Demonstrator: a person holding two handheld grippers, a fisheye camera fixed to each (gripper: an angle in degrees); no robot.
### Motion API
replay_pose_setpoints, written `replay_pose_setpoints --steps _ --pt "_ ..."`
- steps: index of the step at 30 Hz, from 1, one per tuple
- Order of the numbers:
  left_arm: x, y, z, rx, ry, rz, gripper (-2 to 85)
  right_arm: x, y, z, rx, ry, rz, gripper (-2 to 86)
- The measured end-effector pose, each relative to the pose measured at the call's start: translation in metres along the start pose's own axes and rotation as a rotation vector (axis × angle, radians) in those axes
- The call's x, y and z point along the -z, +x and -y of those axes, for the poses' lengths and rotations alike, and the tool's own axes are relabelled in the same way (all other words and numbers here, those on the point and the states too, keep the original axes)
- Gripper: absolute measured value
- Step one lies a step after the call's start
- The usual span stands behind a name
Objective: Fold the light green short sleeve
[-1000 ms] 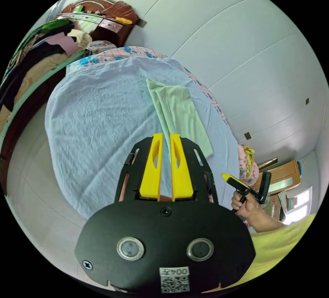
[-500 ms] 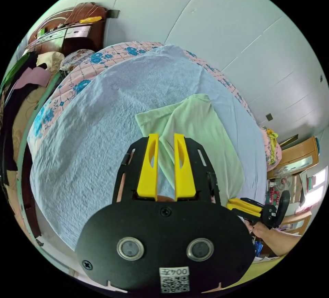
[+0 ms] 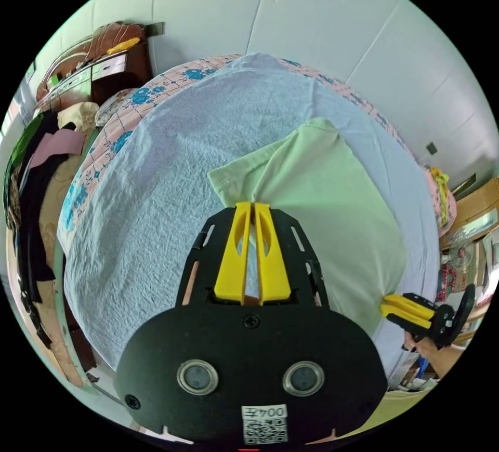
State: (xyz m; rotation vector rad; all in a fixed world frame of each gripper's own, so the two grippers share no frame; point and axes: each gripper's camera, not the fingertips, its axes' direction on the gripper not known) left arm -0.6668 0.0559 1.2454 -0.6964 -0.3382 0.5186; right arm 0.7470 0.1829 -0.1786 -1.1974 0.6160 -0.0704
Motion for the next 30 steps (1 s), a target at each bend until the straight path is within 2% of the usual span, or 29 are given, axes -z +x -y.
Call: replay_pose_setpoints --steps 7,9,12,17,23,30 --pt "0.029 -0.027 -0.009 0.114 0.113 -0.132 1.3 0.007 0.009 -0.01 -0.001 0.015 0.004 7.3" --pt "0.047 -0.038 -0.016 0.154 0.156 -0.146 1.3 0.021 0.02 -0.019 -0.043 0.079 0.015 7.8" --pt "0.072 -0.032 -0.034 0.127 0.185 -0.183 1.4 0.046 0.057 -0.044 -0.165 0.161 0.139 8.5" --pt "0.087 0.062 -0.098 -0.073 0.161 -0.287 0.8 0.059 0.17 -0.1 -0.492 0.214 0.444 6.1" --pt "0.062 0.146 -0.146 -0.155 0.061 -0.214 0.4 0.033 0.257 -0.118 -0.736 0.263 0.772 7.3" --pt "0.048 0.152 -0.159 -0.062 -0.006 -0.16 0.4 0.003 0.274 -0.112 -0.757 0.188 0.856 8.7"
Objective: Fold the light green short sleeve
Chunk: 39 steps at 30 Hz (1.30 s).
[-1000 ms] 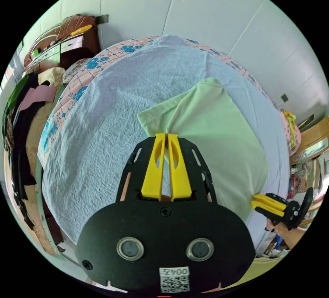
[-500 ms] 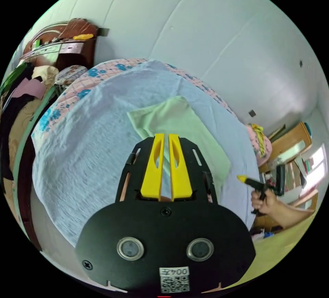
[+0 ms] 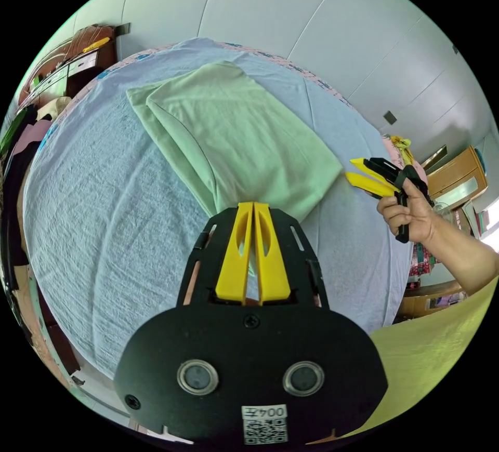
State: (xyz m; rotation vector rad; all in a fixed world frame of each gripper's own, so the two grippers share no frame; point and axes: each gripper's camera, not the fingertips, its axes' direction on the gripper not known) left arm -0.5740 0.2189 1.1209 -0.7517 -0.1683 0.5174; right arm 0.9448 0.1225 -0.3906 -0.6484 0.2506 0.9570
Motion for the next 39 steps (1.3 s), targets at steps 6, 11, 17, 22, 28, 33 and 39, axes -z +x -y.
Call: replay_pose_setpoints --steps 6,11,17,22,28,33,39 --pt "0.005 0.007 -0.004 0.031 0.015 -0.023 0.5 -0.008 0.003 0.003 0.044 -0.043 -0.014 8.1" --pt "0.013 0.015 -0.008 0.035 0.017 -0.04 0.5 -0.016 -0.009 -0.005 0.122 -0.045 -0.055 1.2" --pt "0.021 0.026 -0.017 0.021 0.045 -0.06 0.7 -0.025 -0.004 -0.014 0.131 -0.051 -0.147 1.3" --pt "0.042 0.047 -0.019 -0.027 0.056 -0.067 1.4 -0.014 -0.01 -0.029 0.113 0.0 -0.148 4.9" --pt "0.066 0.083 -0.037 -0.176 0.073 0.017 1.6 0.008 -0.035 -0.069 0.222 0.036 -0.236 5.2" --pt "0.105 0.091 -0.056 -0.109 0.155 -0.006 0.9 0.02 -0.064 -0.127 0.3 0.095 -0.3 5.1" --pt "0.142 0.112 -0.096 -0.124 0.118 -0.046 0.4 0.03 -0.088 -0.195 0.456 0.067 -0.505 0.8"
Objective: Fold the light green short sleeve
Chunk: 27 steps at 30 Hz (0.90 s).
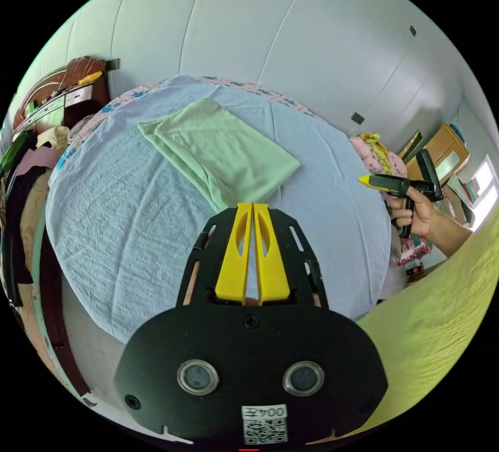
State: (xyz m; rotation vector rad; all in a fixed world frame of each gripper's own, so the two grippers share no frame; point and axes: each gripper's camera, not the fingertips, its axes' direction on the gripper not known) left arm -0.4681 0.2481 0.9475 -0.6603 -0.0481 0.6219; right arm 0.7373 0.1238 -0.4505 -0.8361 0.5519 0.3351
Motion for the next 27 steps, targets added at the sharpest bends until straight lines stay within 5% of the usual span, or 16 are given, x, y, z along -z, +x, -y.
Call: replay_pose_setpoints --steps 8,13,19,27 --pt "0.003 0.128 -0.034 0.044 -0.081 0.268 0.8 0.006 0.012 -0.02 0.377 -0.097 -0.196 -0.2" --pt "0.001 0.221 -0.046 0.051 0.002 0.41 1.3 0.049 0.042 -0.027 0.566 0.09 -0.143 3.2" --pt "0.007 0.251 -0.044 0.138 0.039 0.328 2.6 0.025 0.089 0.031 0.466 -0.149 0.25 5.6" --pt "0.004 0.212 -0.051 0.144 0.092 0.312 6.3 -0.052 0.098 0.139 0.254 -0.289 0.342 5.1"
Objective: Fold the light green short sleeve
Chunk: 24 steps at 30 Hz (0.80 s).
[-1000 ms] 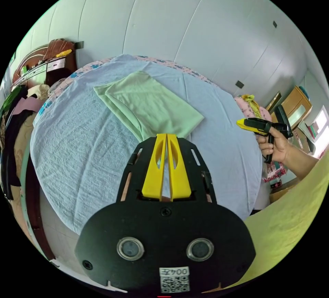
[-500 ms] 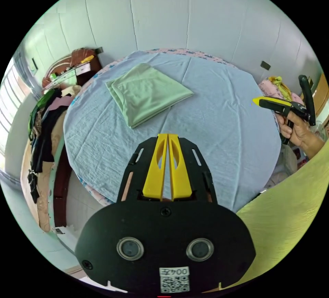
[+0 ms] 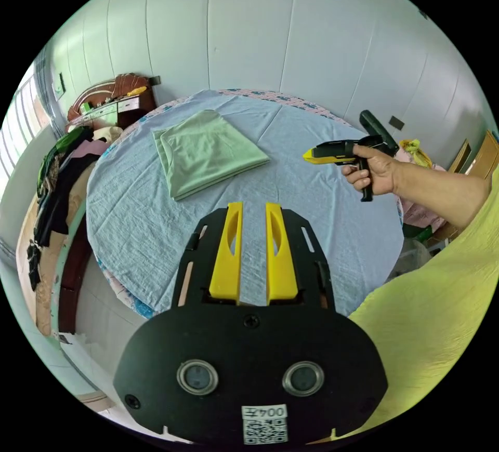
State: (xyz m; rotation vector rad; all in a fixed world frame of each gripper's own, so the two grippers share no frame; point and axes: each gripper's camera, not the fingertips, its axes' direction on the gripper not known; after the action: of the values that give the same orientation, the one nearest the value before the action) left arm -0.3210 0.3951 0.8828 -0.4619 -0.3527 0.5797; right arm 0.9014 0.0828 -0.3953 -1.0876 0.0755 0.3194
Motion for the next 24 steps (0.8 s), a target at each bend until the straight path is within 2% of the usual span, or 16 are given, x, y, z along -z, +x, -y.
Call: replay_pose_setpoints --steps 6,9,11,14,17,24 --pt "-0.063 -0.058 0.012 0.143 -0.006 -0.223 8.2 -0.03 0.038 0.069 -0.128 -0.055 0.031 5.4" --pt "-0.096 -0.093 0.018 0.335 -0.035 -0.427 9.7 -0.041 0.042 0.094 -0.096 -0.107 0.039 6.5" --pt "-0.123 -0.125 0.017 0.533 -0.024 -0.607 11.0 -0.044 0.054 0.11 -0.119 -0.128 0.075 7.5" --pt "-0.153 -0.157 0.015 0.702 -0.004 -0.728 13.1 -0.047 0.066 0.127 -0.109 -0.172 0.082 7.8" --pt "-0.178 -0.18 0.014 0.818 0.005 -0.791 14.5 -0.048 0.073 0.141 -0.077 -0.205 0.106 7.4" --pt "-0.22 -0.21 0.019 0.976 0.052 -0.789 16.9 -0.046 0.073 0.169 -0.032 -0.279 0.221 3.7"
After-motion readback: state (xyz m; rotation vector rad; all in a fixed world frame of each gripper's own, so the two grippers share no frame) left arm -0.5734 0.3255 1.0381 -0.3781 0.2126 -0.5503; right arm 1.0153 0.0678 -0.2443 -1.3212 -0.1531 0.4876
